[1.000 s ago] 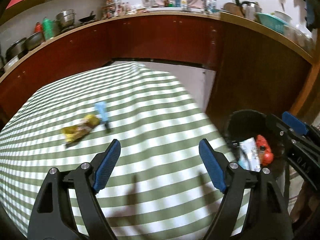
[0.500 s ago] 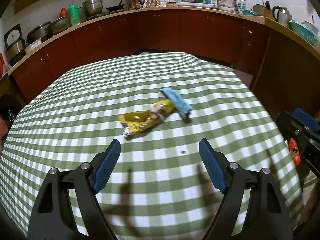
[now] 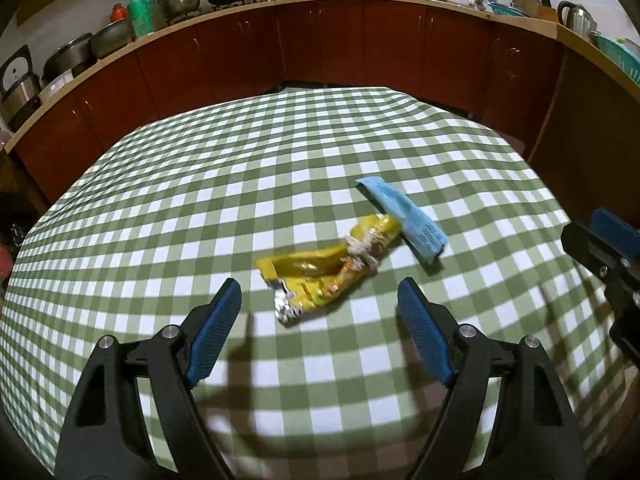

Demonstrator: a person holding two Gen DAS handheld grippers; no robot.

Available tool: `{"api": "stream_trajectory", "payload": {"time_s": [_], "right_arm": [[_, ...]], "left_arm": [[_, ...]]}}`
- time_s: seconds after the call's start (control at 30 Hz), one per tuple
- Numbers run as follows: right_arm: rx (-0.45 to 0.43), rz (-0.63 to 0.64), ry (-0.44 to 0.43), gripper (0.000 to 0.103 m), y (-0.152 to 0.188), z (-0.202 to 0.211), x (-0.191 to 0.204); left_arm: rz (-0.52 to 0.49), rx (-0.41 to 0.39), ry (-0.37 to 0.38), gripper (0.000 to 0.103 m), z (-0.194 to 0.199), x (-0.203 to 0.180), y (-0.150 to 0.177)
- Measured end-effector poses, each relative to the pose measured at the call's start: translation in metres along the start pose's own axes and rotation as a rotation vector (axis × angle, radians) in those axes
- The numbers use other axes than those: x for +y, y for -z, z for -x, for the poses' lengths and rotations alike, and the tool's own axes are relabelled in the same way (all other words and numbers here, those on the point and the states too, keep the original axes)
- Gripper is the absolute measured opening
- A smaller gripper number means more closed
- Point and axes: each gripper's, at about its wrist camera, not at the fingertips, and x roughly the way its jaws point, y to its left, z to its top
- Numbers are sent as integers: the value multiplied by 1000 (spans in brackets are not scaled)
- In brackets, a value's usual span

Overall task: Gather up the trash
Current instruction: 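Grasp the yellow wrapper with the left tool, then grasp the blue tube with the right tool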

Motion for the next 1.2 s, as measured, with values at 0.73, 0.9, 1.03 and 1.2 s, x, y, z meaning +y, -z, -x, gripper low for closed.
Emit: {"api": "stream_trajectory", "payload": {"time_s": [0.73,0.9,1.03,1.2], "right_arm": [[37,40,-25,57,-11,-20,28],[37,52,-31,57,-13,-22,36],[41,71,-38,57,-14,-24,44],[52,84,-49,57,-16,-31,54]], "left_arm": [[-73,-15,90,56,-19,4,-7],[-40,-13,66,56,-12,17,0],[-12,-12,36,56,-8,33,6],[39,-6,-6,56,-3,58,13]]}}
